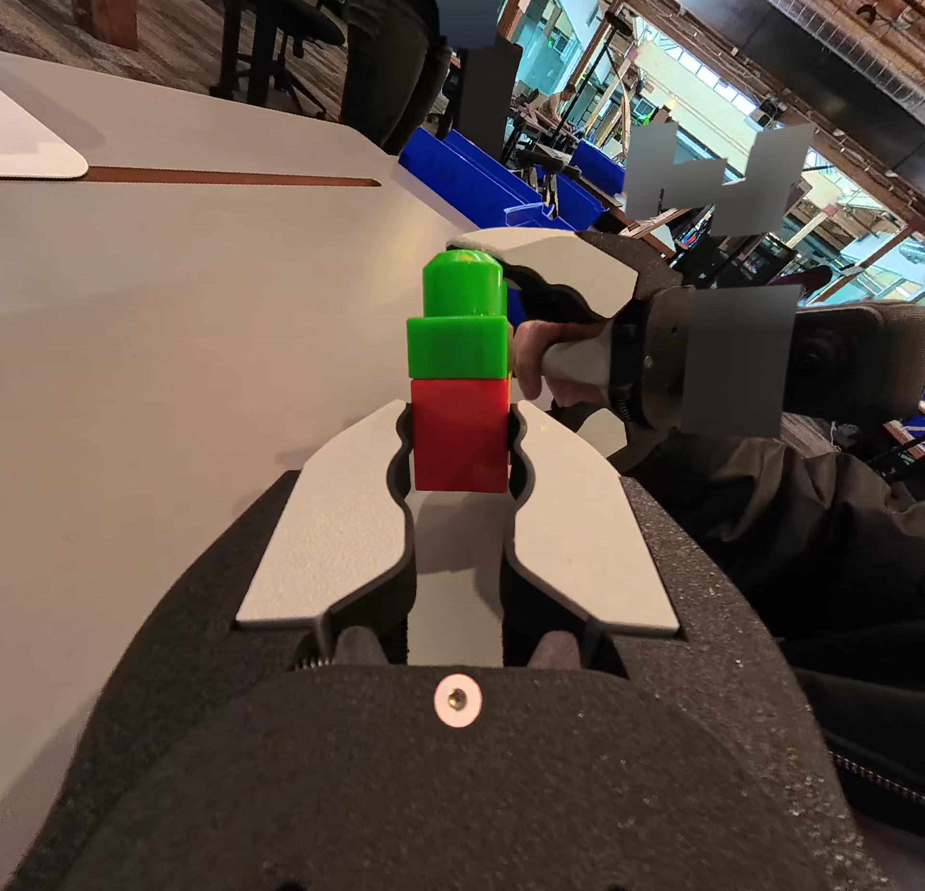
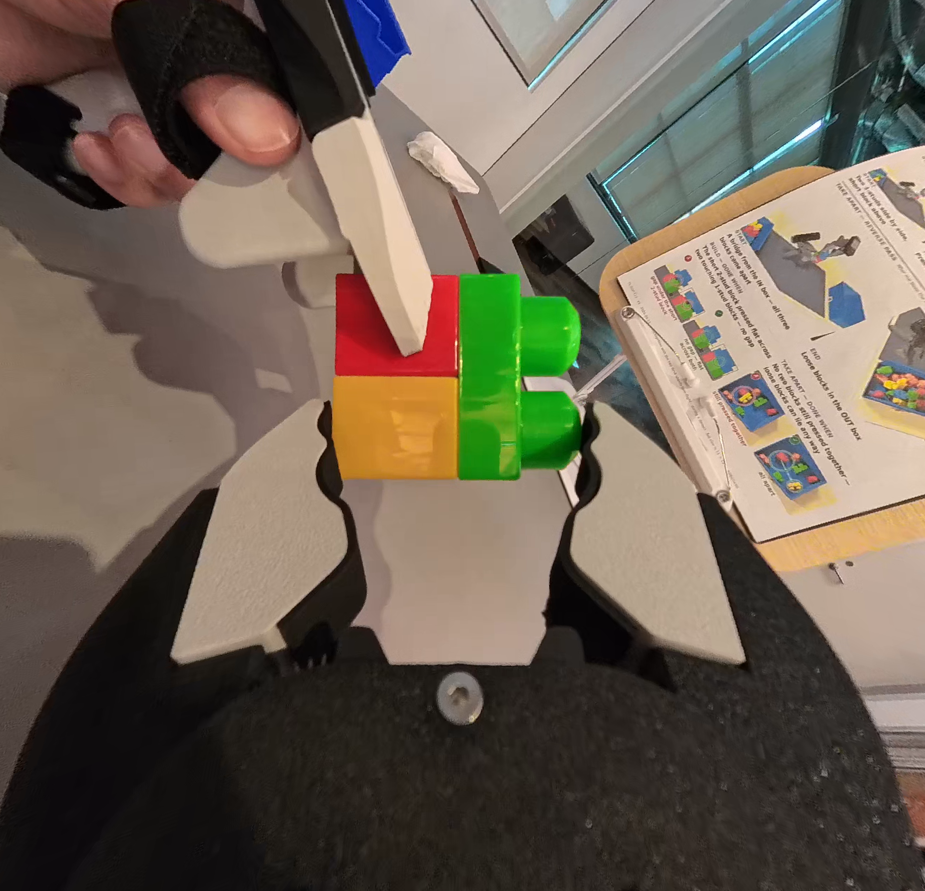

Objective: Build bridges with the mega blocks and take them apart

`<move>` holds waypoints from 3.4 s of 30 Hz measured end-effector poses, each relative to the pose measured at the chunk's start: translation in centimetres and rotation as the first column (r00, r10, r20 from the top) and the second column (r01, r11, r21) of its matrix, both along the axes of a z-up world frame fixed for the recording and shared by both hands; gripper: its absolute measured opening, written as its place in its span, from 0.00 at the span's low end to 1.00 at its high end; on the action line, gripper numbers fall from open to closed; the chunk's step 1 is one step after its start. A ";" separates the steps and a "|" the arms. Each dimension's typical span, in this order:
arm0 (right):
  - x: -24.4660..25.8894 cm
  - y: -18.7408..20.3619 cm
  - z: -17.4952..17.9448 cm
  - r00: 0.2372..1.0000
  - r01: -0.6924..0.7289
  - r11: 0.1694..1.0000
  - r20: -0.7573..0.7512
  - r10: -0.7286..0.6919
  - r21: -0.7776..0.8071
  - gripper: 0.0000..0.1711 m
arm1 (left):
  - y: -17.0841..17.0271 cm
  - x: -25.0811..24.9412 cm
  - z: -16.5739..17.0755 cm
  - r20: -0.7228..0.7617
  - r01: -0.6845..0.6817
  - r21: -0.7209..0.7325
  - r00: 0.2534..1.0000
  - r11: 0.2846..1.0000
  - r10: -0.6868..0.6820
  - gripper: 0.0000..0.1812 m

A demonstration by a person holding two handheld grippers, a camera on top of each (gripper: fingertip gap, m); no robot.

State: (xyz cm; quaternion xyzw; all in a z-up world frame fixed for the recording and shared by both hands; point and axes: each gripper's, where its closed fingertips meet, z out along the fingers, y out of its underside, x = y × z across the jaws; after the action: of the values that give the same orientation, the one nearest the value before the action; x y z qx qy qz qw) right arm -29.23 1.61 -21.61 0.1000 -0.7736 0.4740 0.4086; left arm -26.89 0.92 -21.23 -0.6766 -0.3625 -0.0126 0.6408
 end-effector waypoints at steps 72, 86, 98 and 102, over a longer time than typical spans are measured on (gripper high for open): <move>2.1 49.4 -5.7 0.659 0.160 0.824 0.563 -0.499 0.543 0.20 | 5.0 3.9 -2.0 -0.166 0.295 -0.158 0.933 0.942 -0.319 0.23; 2.6 50.7 -2.9 0.669 0.259 0.767 0.463 -0.581 0.587 0.11 | 4.9 4.3 -1.9 -0.166 0.297 -0.168 0.932 0.940 -0.323 0.24; 4.4 50.6 -8.7 0.512 0.198 0.630 0.469 -0.720 0.751 0.00 | 4.5 4.6 -0.8 -0.205 0.288 -0.151 0.927 0.946 -0.315 0.24; 3.6 50.2 -8.1 0.497 0.239 0.650 0.484 -0.720 0.721 0.00 | 4.2 4.6 -0.6 -0.208 0.289 -0.139 0.927 0.947 -0.313 0.24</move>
State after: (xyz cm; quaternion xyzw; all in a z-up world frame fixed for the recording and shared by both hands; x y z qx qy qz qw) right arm -25.61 51.77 -29.74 -0.2181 -0.9644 0.0757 0.1287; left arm -22.26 5.15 -21.80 -0.7541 -0.1788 -0.0143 0.6318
